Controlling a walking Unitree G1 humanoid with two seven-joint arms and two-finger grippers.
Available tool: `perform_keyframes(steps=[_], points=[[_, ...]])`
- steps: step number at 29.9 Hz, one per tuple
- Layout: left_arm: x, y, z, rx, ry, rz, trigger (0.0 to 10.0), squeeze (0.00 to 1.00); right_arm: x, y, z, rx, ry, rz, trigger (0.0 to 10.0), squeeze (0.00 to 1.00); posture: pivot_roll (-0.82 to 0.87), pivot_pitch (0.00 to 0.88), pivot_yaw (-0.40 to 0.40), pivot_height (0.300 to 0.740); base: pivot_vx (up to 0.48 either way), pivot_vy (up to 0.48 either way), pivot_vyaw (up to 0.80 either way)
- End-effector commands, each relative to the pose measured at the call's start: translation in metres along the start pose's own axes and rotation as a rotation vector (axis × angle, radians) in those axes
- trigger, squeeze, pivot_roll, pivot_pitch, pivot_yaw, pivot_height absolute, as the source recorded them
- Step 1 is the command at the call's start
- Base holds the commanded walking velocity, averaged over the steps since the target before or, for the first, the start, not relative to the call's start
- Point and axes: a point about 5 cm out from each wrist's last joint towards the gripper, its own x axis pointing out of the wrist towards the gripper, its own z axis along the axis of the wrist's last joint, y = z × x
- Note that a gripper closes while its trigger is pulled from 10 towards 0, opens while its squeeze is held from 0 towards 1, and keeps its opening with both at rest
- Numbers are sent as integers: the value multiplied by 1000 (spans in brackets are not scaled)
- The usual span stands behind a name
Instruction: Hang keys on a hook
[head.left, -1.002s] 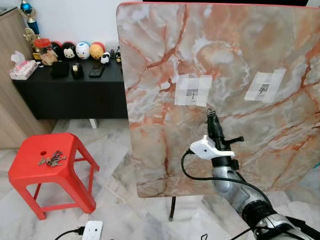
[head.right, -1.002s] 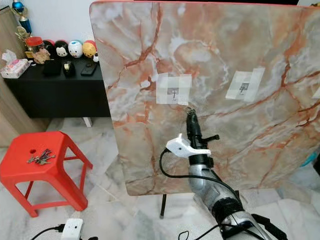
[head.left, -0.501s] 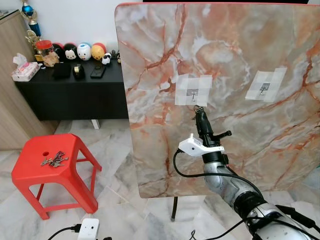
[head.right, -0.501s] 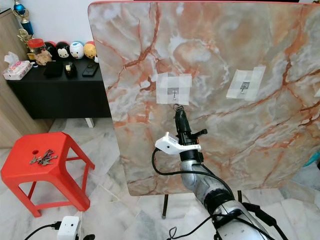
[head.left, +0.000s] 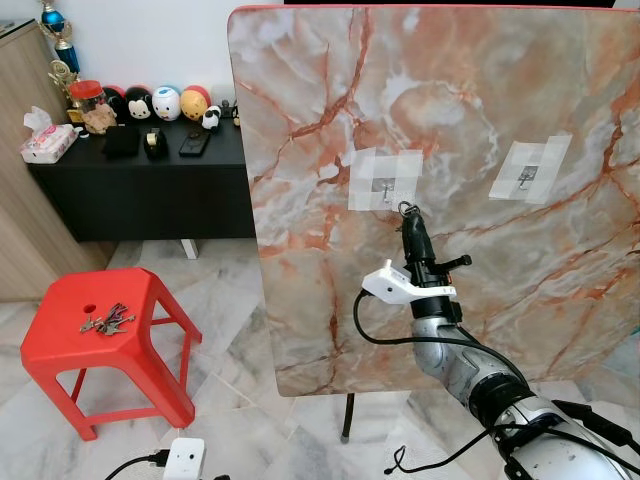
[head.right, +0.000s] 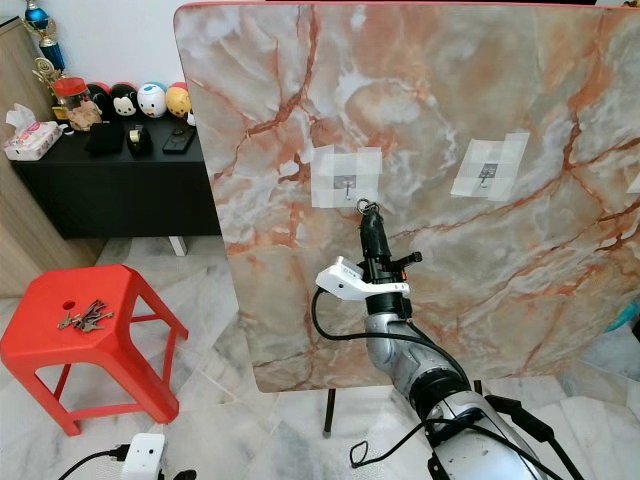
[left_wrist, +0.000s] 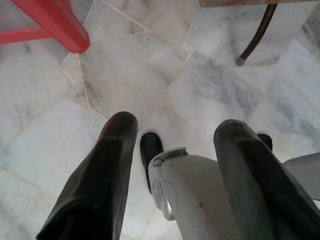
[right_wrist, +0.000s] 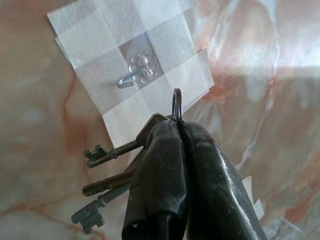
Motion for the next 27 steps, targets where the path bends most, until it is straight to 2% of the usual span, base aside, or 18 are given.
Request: perform_keyframes(steps=[1, 9, 16, 27], points=[[-1, -3, -8, 9, 33, -8, 10000, 0, 3, -1, -2, -22, 16, 3, 10000, 0, 118, 0, -41, 740, 0, 0, 0], [-2, -4, -10, 4, 33, -10, 10000, 0, 9, 0, -2, -48, 22, 58, 10000, 0, 121, 0, -48, 740, 0, 0, 0], [-1, -4, -8, 1, 31, -8, 10000, 0, 21, -4, 4, -44, 10, 44, 10000, 0, 123, 0, -47, 740, 0, 0, 0], [-1, -4, -7, -10, 26, -5, 10000, 0, 27, -5, 7, -45, 17, 68, 10000, 0, 126, 0, -50, 740, 0, 0, 0]])
